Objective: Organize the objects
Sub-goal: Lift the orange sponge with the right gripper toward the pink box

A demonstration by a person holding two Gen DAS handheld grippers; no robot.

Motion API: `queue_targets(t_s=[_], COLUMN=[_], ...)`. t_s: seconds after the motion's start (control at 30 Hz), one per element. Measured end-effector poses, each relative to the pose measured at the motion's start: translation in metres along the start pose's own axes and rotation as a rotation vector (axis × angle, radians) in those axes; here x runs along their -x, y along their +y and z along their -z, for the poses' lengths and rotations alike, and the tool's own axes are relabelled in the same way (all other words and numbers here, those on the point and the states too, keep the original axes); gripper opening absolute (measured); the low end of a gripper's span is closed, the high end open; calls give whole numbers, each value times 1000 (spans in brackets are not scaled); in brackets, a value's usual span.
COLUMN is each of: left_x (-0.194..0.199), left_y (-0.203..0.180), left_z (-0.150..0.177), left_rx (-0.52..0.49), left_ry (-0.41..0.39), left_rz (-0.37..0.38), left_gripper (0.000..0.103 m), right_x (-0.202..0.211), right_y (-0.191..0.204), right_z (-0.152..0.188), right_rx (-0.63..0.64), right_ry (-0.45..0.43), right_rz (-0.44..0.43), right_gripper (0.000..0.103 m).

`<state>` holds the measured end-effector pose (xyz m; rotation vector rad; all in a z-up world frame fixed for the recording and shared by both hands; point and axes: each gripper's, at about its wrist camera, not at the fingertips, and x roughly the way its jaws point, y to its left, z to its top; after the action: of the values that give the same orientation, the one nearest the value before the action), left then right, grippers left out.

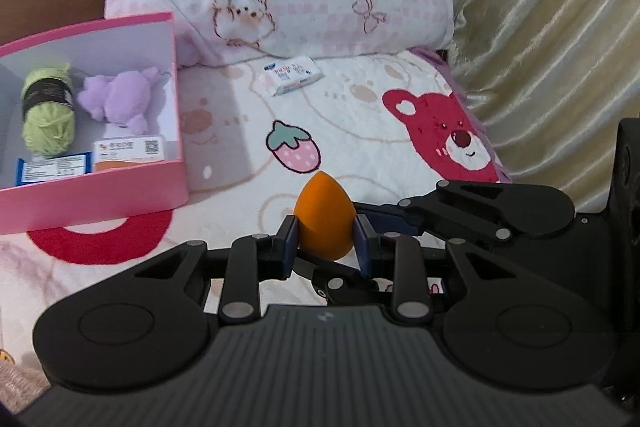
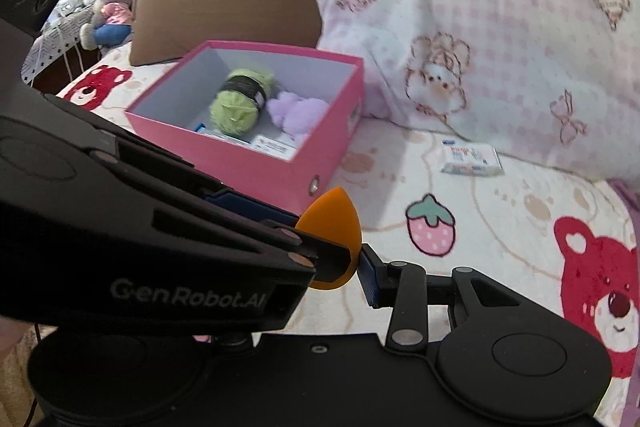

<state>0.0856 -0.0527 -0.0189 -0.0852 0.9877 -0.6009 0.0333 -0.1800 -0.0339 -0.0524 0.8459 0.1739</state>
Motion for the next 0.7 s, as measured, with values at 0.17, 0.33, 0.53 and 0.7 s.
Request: queue_targets(t_s=[0.17, 0.33, 0.53, 0.7], left_x=[28, 55, 74, 78], left_y=[10, 25, 45, 64], left_z=[4, 6, 2, -8], left_rx=[25, 48, 70, 81], left_ry=[-49, -102, -142, -155], left_rz=[-11, -30, -52, -43], left_gripper=[27, 28, 28, 29], right_x=[13, 19, 17, 10], right_y=[23, 45, 62, 73], right_z=[-12, -27, -45, -60], right_rx=[60, 127, 162, 202], right_ry=[-17, -46, -73, -77], right_rz=[-10, -27, -65, -75], right_gripper=[44, 45, 45, 45])
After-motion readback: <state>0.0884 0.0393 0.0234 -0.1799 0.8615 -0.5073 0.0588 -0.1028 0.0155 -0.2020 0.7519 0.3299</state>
